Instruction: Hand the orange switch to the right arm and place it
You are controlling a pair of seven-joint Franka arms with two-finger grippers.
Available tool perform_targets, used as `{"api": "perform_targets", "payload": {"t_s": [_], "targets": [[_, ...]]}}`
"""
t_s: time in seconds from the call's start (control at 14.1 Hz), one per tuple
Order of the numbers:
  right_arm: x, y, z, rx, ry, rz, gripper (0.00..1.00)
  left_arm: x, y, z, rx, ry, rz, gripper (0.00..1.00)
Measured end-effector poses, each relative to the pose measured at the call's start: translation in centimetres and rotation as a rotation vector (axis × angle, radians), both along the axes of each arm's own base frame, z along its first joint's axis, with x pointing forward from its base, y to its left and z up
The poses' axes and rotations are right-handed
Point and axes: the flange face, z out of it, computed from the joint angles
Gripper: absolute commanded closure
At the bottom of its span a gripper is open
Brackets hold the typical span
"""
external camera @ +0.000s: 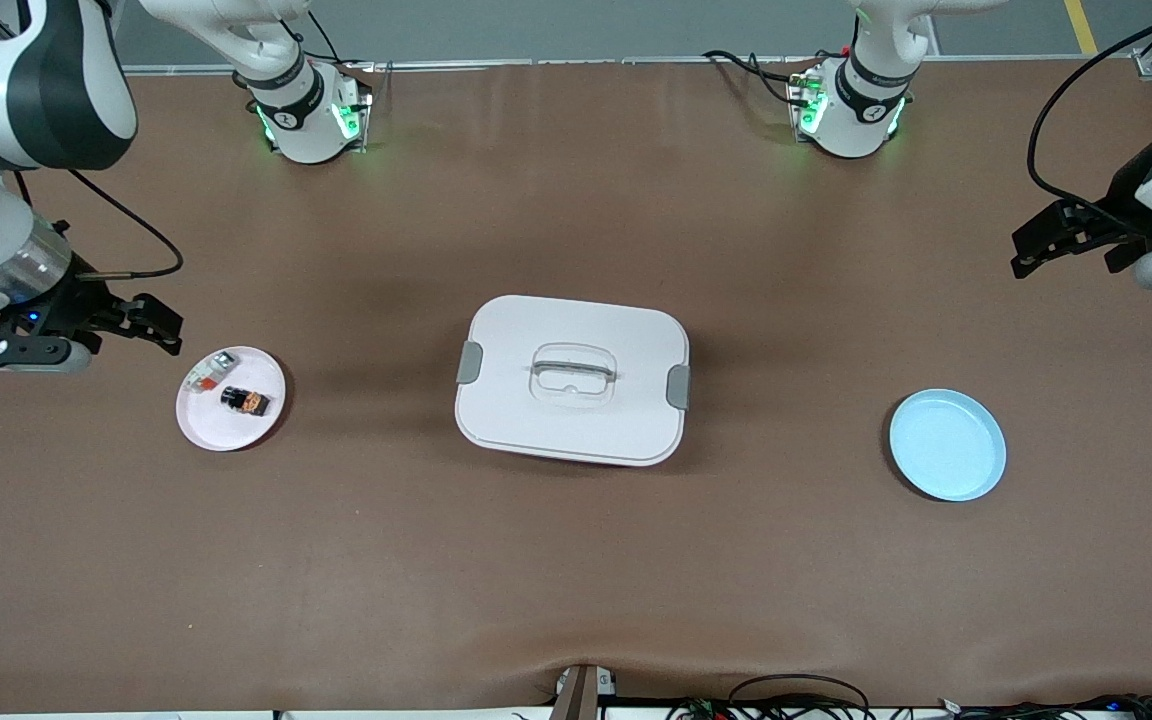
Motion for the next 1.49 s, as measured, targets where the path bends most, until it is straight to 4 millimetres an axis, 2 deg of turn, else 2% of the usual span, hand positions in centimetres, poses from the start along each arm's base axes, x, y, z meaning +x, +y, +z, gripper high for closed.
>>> {"api": "perform_targets", "payload": {"t_s": [0.21, 0.36, 0.43, 0.71, 1.07, 1.49], "targets": [[0.3, -1.2, 2.2, 0.000, -0.019, -0.022, 0.00, 0.0, -0.1, 0.0, 0.000, 0.001, -0.003, 0.00], [0.6, -1.4, 5.3, 0.001, -0.059, -0.028, 0.00, -0.1, -0.5, 0.1, 0.000, 0.000, -0.009, 0.00], [0.7, -1.5, 6.2, 0.001, -0.074, -0.029, 0.00, -0.2, -0.6, 0.1, 0.000, -0.001, -0.011, 0.00], [0.2, -3.4, 8.3, 0.000, -0.052, -0.065, 0.00, -0.6, -0.7, 0.4, 0.002, 0.008, -0.013, 0.00], [-0.2, -4.3, 8.9, 0.039, -0.021, -0.076, 0.00, -0.8, -0.6, 0.3, 0.003, 0.024, -0.012, 0.00], [-0.3, -3.8, 8.8, 0.040, -0.012, -0.060, 0.00, -1.0, -0.7, 0.6, 0.004, 0.022, -0.013, 0.00]]}}
